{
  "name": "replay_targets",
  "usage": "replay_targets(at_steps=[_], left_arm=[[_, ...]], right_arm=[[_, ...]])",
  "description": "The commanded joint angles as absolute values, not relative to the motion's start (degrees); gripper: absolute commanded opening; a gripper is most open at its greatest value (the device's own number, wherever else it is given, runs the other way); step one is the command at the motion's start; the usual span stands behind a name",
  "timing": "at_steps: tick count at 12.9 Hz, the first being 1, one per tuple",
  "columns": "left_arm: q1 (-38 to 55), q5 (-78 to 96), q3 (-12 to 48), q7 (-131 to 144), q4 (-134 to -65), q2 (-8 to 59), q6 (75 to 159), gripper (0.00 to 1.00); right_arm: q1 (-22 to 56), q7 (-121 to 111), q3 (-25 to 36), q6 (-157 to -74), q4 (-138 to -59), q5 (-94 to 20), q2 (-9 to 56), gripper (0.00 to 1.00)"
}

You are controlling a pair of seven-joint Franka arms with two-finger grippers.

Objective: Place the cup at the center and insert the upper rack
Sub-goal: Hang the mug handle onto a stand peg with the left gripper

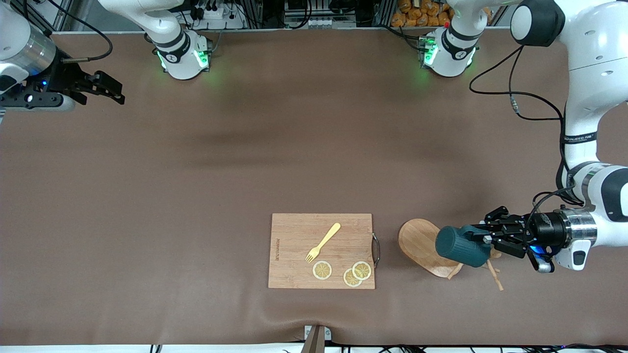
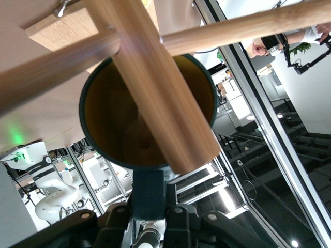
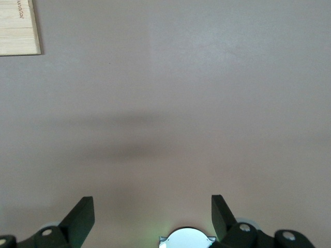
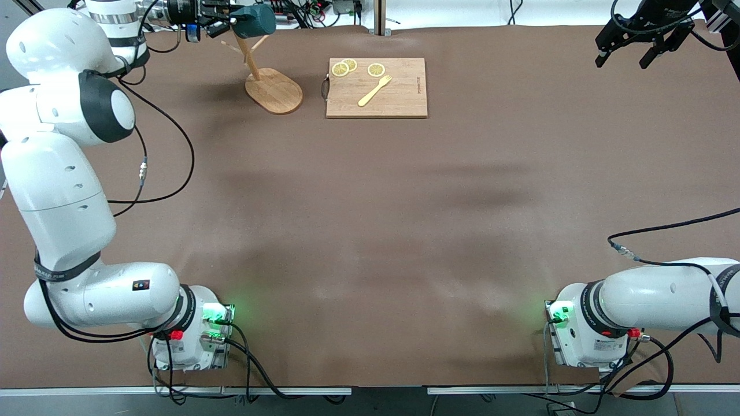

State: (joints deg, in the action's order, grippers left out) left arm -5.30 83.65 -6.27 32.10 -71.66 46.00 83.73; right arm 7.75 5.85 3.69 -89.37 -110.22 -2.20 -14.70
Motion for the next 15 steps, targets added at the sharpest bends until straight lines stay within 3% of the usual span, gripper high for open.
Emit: replay_targets(at_steps=[1,14,15], left_arm=[[-5.7,85.7,-5.3,29.8,-71.9,46.7,82.7,0.00],[-6.0,88.7,-5.2,28.6,-71.9,48.7,82.7,0.00],[-6.4,88.6,-5.2,28.6,-71.9,48.9,82.7,0.05]], right_arm=[[6.7,5.9,2.8,-89.3,-111.2,-1.6,-16.2,1.00],[6.7,6.0,2.8,-89.2,-111.2,-1.6,-16.2,1.00],[6.7,5.9,2.8,-89.2,-111.2,-1.6,-16.1,1.00]])
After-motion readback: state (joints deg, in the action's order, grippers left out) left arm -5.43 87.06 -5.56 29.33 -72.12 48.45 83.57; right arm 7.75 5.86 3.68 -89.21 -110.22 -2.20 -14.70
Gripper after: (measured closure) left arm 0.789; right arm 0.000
